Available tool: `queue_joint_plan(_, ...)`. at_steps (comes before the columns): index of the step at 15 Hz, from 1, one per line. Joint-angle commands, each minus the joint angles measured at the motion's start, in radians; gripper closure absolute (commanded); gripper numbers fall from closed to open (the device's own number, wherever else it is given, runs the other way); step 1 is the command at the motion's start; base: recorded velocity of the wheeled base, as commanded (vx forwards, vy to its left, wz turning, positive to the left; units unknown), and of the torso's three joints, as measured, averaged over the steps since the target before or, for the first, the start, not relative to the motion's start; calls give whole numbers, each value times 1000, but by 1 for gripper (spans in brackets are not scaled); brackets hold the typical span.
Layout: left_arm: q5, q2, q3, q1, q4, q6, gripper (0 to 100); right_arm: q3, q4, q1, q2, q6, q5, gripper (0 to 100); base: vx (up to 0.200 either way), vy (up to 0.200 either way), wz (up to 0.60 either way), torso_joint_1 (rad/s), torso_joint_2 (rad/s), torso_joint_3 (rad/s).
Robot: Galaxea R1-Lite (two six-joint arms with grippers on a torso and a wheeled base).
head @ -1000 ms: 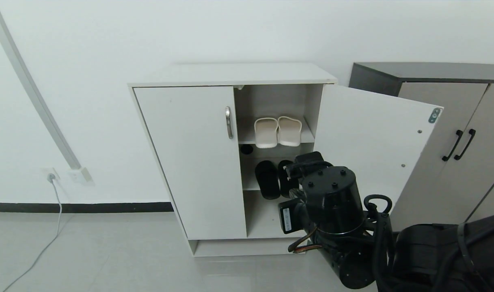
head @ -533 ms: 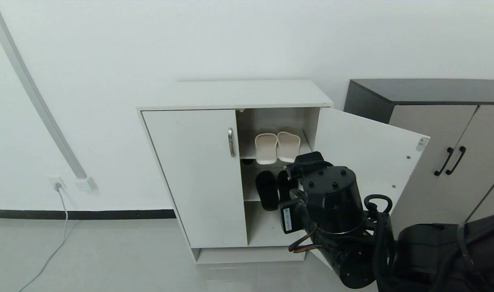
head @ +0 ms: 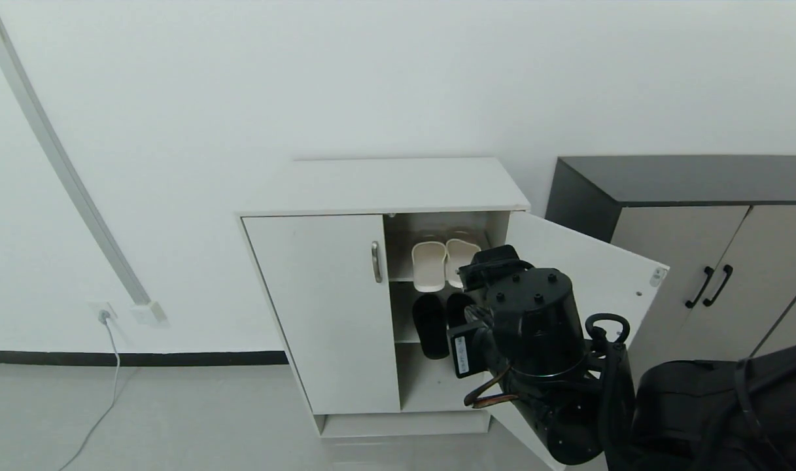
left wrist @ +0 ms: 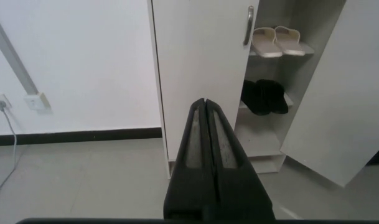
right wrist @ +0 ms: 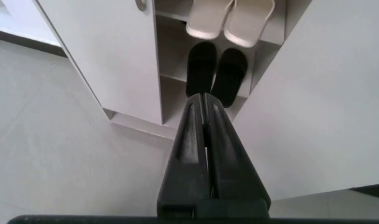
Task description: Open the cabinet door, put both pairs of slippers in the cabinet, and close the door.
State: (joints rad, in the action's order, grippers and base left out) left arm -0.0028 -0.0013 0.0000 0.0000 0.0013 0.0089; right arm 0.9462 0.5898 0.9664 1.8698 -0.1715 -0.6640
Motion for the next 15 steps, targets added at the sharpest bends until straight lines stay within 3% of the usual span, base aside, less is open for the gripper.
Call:
queue_joint_plan(1,0,1,0,0,0,0,100,2,1,-2,2,1,-2,100,0,0,0,212,-525,-315)
queue_joint_plan(10,0,1,0,0,0,-1,100,-27,71,-8,-4,49,15,100,0,0,0,244,-563,-320)
queue_joint_plan(15,0,1,0,0,0,-1,100,-32,71,-8,-4,49,32,100,0,0,0,34,-74,-36)
